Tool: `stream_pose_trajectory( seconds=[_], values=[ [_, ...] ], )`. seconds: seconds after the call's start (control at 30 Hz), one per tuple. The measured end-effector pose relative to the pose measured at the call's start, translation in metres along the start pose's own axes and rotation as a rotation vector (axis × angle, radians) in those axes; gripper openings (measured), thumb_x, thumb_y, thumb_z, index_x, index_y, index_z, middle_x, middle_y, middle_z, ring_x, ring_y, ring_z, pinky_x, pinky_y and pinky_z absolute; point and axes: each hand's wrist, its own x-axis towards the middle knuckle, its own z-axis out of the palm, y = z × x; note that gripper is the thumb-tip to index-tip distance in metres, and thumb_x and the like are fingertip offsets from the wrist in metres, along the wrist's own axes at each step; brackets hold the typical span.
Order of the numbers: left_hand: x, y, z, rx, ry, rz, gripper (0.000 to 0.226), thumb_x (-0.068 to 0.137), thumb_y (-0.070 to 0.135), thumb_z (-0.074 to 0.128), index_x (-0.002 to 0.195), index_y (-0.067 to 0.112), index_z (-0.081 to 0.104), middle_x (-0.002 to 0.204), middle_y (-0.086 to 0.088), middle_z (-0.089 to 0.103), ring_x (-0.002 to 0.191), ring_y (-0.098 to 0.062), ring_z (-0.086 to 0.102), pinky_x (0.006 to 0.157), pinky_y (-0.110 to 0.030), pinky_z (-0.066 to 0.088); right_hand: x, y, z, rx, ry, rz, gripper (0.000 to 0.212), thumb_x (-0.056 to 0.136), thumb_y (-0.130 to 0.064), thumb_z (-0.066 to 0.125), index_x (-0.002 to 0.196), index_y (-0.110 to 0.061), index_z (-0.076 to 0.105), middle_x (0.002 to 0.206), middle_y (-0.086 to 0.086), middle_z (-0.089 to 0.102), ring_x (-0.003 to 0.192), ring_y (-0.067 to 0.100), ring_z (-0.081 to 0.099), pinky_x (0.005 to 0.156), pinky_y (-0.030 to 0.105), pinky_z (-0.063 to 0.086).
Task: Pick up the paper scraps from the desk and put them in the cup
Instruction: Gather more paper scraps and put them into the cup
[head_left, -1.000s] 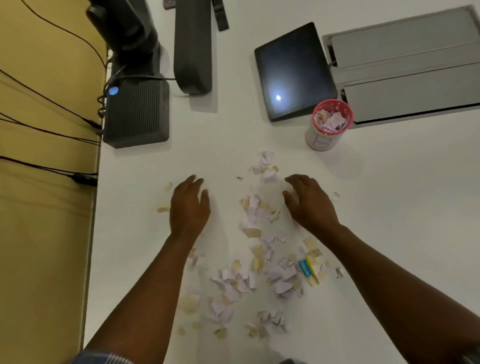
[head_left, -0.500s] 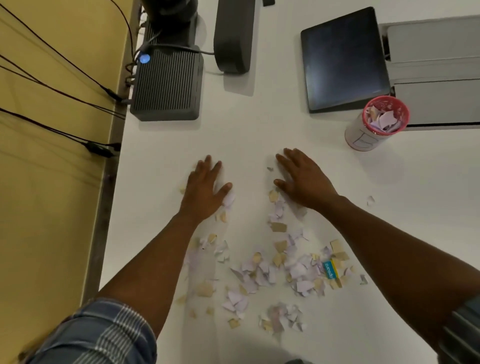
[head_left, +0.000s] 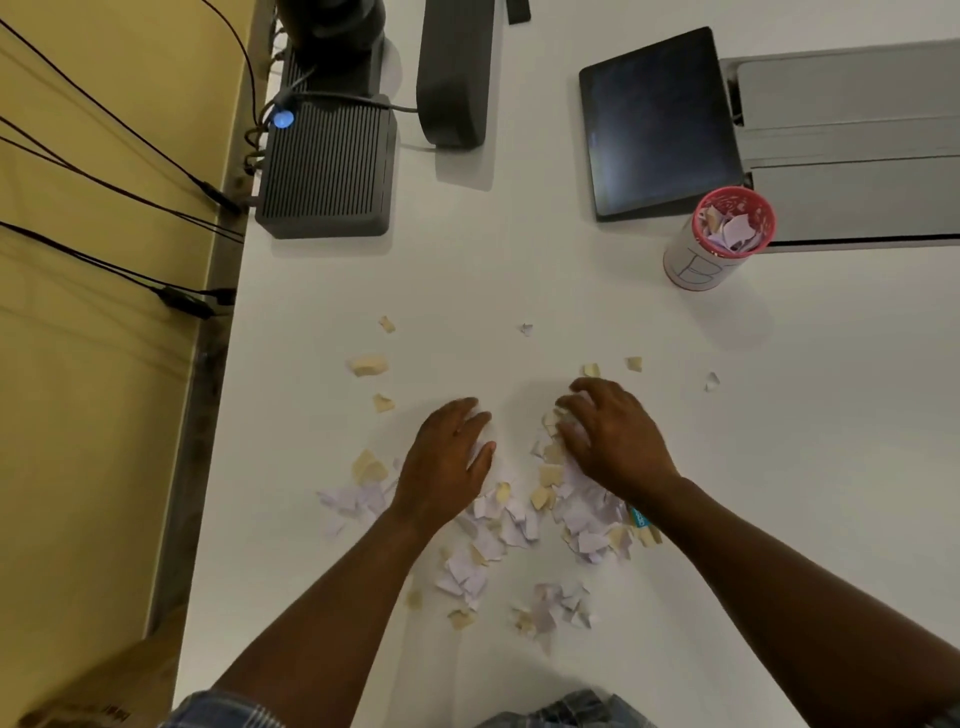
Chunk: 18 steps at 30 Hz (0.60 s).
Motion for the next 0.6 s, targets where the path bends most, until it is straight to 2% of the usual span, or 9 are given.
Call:
stream_pose_trajectory(
  seconds=[0.07,0.13,0.2,0.27,0.33,0.4,0.5,0.6],
  values=[
    [-0.007,-0.006,-0.009,0.127,0.031,-0.062,0.050,0.088,0.045,0.056,0.125,0.012,0.057,0.130,-0.011,0.057,0.120,-0.028,0.052,0.103,-0.043,0.041,-0.004,0.006,-0.006,-0.020,-0.021,0.200,0.057,0.088,-0.056,0.053,0.131,-0.019,0.050,0.134,0.007,0.050,0.118,0.027,0.050,0.092,0.040,0.047],
    [-0.012,-0.011,-0.019,0.284,-0.046,-0.277,0.075,0.080,0.065,0.052,0.138,0.019,0.041,0.141,-0.015,0.044,0.127,-0.034,0.043,0.105,-0.046,0.035,-0.006,0.009,-0.010,-0.023,-0.146,0.335,0.089,0.075,-0.076,0.052,0.143,-0.023,0.030,0.141,0.006,0.036,0.123,0.027,0.042,0.088,0.043,0.050],
    [-0.014,-0.012,-0.025,0.320,-0.166,-0.513,0.094,0.070,0.080,0.047,0.145,0.028,0.025,0.146,-0.019,0.032,0.125,-0.039,0.038,0.099,-0.047,0.037,-0.006,0.004,-0.011,-0.016,-0.280,0.343,0.112,0.062,-0.084,0.056,0.148,-0.026,0.014,0.143,0.006,0.027,0.125,0.028,0.035,0.082,0.045,0.053],
    [-0.013,-0.005,-0.025,0.294,-0.253,-0.602,0.099,0.064,0.083,0.048,0.145,0.035,0.016,0.143,-0.018,0.027,0.117,-0.039,0.038,0.089,-0.046,0.043,-0.004,-0.008,-0.008,-0.051,-0.384,0.256,0.120,0.056,-0.082,0.063,0.149,-0.031,0.007,0.146,0.006,0.020,0.128,0.030,0.030,0.080,0.046,0.053],
    [-0.011,0.008,-0.020,0.277,-0.308,-0.568,0.097,0.066,0.077,0.056,0.144,0.038,0.015,0.140,-0.014,0.024,0.116,-0.036,0.036,0.084,-0.046,0.045,-0.002,-0.023,-0.003,-0.111,-0.463,0.153,0.113,0.059,-0.073,0.069,0.147,-0.035,0.010,0.148,0.006,0.015,0.131,0.032,0.025,0.079,0.045,0.055],
    [-0.011,0.024,-0.013,0.249,-0.318,-0.518,0.085,0.072,0.065,0.062,0.142,0.037,0.021,0.137,-0.012,0.025,0.116,-0.033,0.035,0.083,-0.045,0.048,-0.003,-0.037,0.002,-0.149,-0.477,0.079,0.089,0.072,-0.058,0.070,0.142,-0.032,0.022,0.145,0.008,0.019,0.129,0.032,0.027,0.075,0.042,0.056],
    [-0.011,0.042,-0.004,0.187,-0.268,-0.434,0.060,0.085,0.041,0.062,0.138,0.030,0.035,0.136,-0.010,0.031,0.116,-0.028,0.037,0.087,-0.037,0.049,-0.009,-0.049,0.006,-0.148,-0.393,-0.020,0.044,0.091,-0.031,0.057,0.130,-0.019,0.042,0.132,0.010,0.037,0.116,0.028,0.039,0.062,0.037,0.050],
    [-0.013,0.052,0.002,0.009,-0.227,-0.356,0.033,0.093,0.021,0.052,0.125,0.021,0.051,0.126,-0.007,0.043,0.109,-0.023,0.045,0.079,-0.025,0.042,-0.017,-0.053,0.007,-0.155,-0.351,-0.110,0.025,0.097,-0.015,0.043,0.120,-0.008,0.050,0.118,0.012,0.048,0.104,0.029,0.047,0.056,0.035,0.041]
  ],
)
